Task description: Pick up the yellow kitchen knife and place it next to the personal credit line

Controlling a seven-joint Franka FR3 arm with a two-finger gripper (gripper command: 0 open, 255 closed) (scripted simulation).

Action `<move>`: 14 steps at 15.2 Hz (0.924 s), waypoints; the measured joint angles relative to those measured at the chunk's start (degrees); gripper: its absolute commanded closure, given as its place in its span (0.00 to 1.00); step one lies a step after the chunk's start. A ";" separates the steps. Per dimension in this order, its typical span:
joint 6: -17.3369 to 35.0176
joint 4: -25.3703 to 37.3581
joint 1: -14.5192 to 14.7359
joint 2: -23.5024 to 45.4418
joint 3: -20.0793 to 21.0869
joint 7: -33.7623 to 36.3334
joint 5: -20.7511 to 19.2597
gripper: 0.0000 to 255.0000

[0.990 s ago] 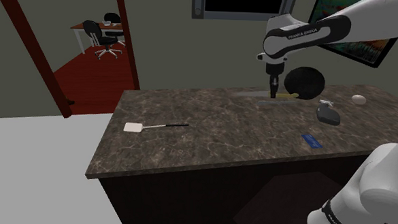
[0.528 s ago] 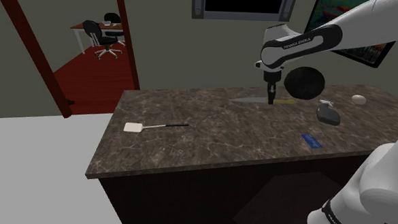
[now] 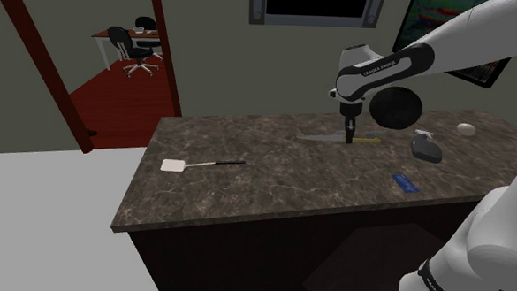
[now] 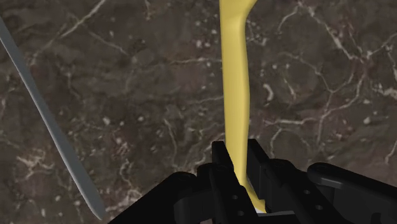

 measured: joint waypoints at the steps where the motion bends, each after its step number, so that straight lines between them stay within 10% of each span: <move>1: 0.14 -0.07 0.00 0.06 -0.01 0.00 0.01 1.00; 5: 0.29 -0.13 0.00 0.15 0.00 0.02 0.04 1.00; 6: 0.29 -0.13 0.00 0.15 0.00 0.02 0.04 0.00; 14: -2.00 1.73 0.18 -0.34 0.19 -0.03 0.12 0.00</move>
